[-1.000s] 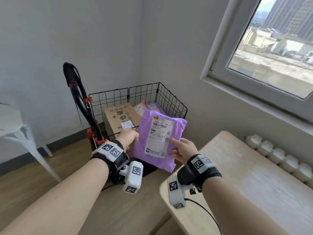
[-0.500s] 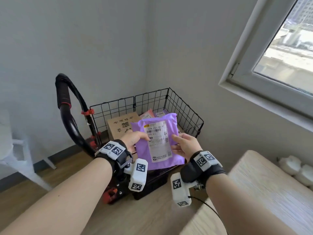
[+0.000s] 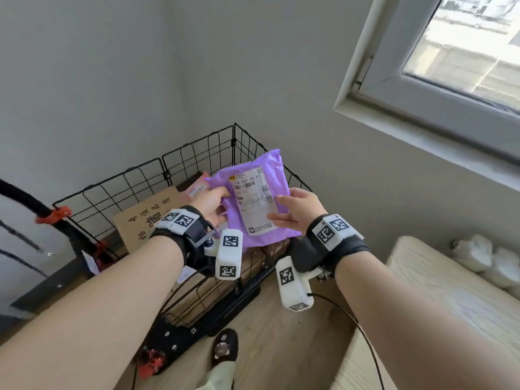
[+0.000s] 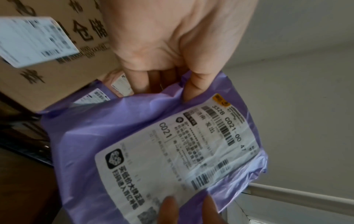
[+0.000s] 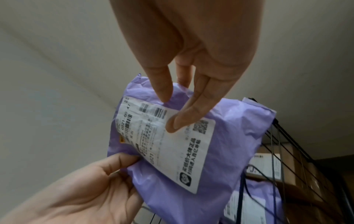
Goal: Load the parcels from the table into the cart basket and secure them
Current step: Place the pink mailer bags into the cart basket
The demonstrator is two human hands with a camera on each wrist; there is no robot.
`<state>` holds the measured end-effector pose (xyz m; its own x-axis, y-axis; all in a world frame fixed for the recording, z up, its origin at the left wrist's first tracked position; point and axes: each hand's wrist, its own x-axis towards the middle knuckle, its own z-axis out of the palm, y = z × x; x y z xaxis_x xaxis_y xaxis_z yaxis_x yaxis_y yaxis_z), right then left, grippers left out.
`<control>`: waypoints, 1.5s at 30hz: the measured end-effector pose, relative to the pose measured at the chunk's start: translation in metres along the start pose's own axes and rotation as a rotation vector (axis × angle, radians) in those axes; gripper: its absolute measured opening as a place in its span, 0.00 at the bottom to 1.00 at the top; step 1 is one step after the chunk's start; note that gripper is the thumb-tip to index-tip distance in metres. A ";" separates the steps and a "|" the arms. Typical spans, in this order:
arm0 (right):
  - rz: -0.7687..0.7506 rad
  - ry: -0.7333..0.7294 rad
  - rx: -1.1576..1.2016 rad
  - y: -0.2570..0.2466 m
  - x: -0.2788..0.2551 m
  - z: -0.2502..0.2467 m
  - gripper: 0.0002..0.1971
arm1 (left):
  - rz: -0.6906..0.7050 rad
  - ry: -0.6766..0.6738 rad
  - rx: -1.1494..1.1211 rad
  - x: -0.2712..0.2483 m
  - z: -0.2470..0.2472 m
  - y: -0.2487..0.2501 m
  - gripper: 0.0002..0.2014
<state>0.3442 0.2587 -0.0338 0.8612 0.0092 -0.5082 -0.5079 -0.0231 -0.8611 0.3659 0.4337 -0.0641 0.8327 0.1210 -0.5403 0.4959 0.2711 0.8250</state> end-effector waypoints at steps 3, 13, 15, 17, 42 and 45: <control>-0.005 0.078 0.032 -0.018 0.036 -0.010 0.03 | -0.036 -0.016 -0.028 0.040 0.021 0.012 0.09; 0.085 0.320 -0.062 -0.029 0.212 -0.006 0.11 | -0.190 0.087 0.120 0.205 0.021 0.028 0.09; 0.148 0.350 -0.096 -0.014 0.240 -0.003 0.08 | -0.237 0.096 0.131 0.233 0.015 0.013 0.08; 0.229 0.365 -0.106 0.002 0.259 -0.002 0.04 | -0.288 0.070 0.116 0.252 0.010 -0.004 0.06; 0.494 0.031 -0.642 0.098 0.369 0.016 0.21 | -0.633 -0.090 0.242 0.342 0.017 -0.097 0.11; 0.456 0.094 -0.518 0.095 0.368 0.009 0.18 | -0.630 -0.088 0.225 0.339 0.014 -0.094 0.10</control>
<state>0.6129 0.2693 -0.3025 0.5742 -0.2008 -0.7937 -0.7647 -0.4779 -0.4323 0.6054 0.4363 -0.3227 0.3794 -0.0756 -0.9221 0.9249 0.0581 0.3758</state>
